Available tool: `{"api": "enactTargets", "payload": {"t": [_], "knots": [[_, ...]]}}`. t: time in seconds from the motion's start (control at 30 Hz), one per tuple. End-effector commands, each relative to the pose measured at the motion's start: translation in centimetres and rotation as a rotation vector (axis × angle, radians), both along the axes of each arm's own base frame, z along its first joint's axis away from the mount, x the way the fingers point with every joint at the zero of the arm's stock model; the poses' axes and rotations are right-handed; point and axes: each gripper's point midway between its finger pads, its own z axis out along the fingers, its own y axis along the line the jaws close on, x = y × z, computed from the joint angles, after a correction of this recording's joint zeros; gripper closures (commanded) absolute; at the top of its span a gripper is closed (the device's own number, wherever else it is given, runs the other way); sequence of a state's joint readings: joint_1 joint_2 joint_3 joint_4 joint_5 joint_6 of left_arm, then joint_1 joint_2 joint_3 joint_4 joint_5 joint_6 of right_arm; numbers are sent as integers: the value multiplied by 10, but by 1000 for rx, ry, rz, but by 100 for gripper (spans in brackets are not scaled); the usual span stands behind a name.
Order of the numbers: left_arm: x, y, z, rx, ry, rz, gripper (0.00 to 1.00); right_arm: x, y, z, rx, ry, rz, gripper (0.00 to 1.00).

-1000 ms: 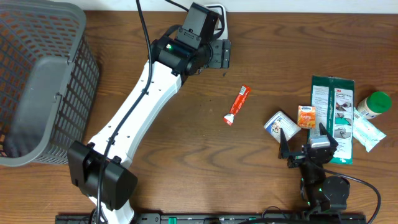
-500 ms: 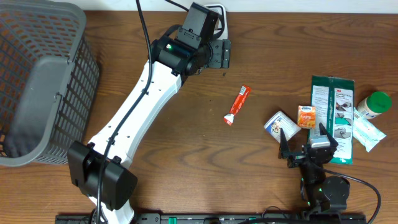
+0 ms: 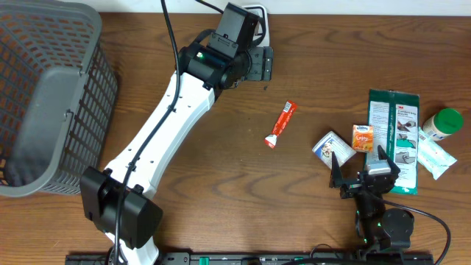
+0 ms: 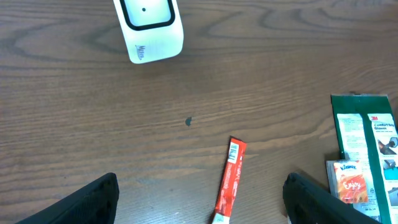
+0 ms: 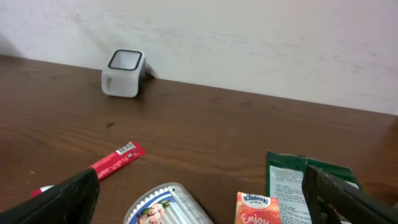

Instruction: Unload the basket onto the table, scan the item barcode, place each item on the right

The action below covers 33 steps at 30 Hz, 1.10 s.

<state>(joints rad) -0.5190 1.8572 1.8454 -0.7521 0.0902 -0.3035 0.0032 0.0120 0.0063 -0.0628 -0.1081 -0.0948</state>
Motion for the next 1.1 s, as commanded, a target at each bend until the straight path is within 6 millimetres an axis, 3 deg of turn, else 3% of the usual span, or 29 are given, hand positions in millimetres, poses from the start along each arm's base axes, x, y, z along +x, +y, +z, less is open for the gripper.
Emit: {"api": "enactTargets", "payload": {"t": [0.0, 0.9, 1.07], "knots": [[2, 2, -2, 9, -1, 10, 16, 0, 2, 0, 12, 1, 6, 1], [1, 8, -6, 35, 10, 23, 16, 0, 2, 0, 12, 1, 6, 1], [3, 36, 14, 170, -84, 52, 16, 0, 2, 0, 11, 1, 6, 1]]}}
